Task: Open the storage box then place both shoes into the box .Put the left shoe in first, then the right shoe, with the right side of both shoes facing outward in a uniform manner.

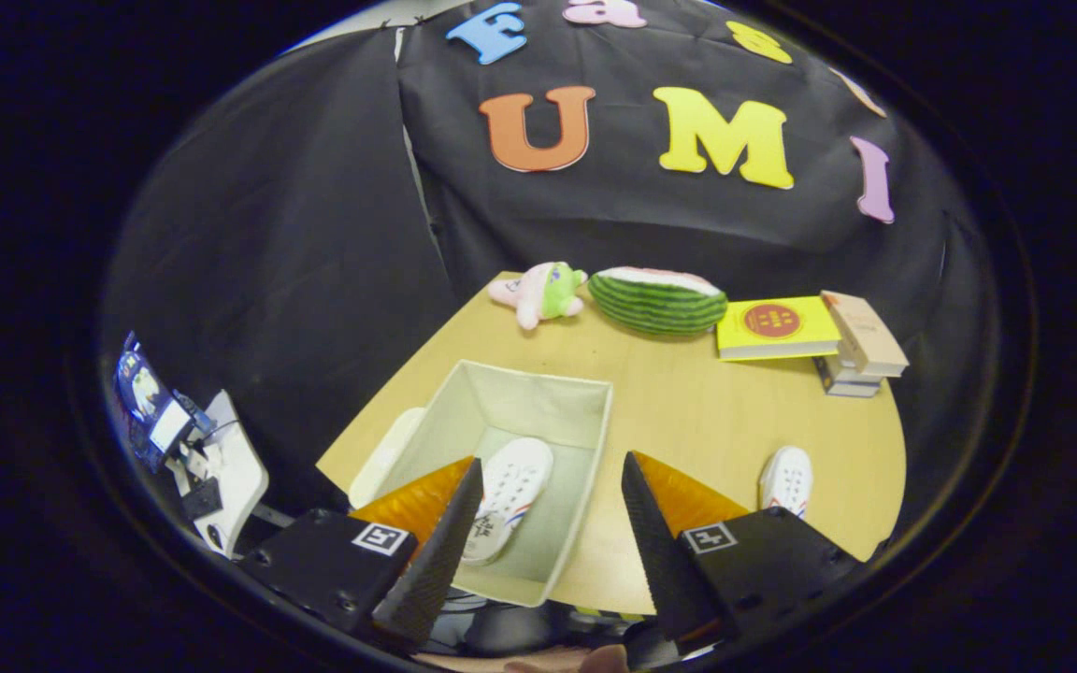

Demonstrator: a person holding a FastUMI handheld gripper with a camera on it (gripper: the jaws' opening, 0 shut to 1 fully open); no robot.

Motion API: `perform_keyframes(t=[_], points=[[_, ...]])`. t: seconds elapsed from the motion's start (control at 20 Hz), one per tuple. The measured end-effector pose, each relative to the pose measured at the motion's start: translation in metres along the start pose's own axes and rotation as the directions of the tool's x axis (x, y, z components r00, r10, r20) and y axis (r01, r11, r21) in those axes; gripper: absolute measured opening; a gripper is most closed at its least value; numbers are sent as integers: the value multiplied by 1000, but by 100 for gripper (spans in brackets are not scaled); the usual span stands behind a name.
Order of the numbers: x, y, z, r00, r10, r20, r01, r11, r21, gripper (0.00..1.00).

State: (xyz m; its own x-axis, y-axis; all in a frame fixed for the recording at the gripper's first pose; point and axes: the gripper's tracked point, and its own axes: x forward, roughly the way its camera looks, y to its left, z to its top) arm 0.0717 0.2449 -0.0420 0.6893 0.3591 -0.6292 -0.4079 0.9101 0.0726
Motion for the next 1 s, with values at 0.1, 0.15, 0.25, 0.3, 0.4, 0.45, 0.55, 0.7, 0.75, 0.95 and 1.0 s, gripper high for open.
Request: perform_keyframes(t=[0.1, 0.15, 0.25, 0.3, 0.4, 0.45, 0.55, 0.7, 0.75, 0.95, 1.0], points=[[-12, -35, -2, 998, -60, 16, 60, 998, 11, 92], [-18, -54, -5, 996, -86, 16, 85, 996, 22, 91], [-28, -90, -12, 991, -137, 9, 136, 990, 42, 91], [-33, -109, -17, 986, -165, 2, 165, 985, 53, 91], [-41, -143, -26, 976, -216, -7, 216, 974, 73, 92], [-44, -158, -30, 971, -240, -14, 241, 968, 77, 91], [-45, -184, -42, 959, -280, -45, 282, 957, 70, 91], [-37, -207, -59, 949, -292, -119, 301, 952, 61, 94], [-31, -212, -66, 947, -285, -146, 296, 953, 65, 94], [-1, -233, -104, 927, -259, -270, 285, 957, 60, 95], [5, -240, -112, 919, -257, -300, 288, 956, 64, 95]])
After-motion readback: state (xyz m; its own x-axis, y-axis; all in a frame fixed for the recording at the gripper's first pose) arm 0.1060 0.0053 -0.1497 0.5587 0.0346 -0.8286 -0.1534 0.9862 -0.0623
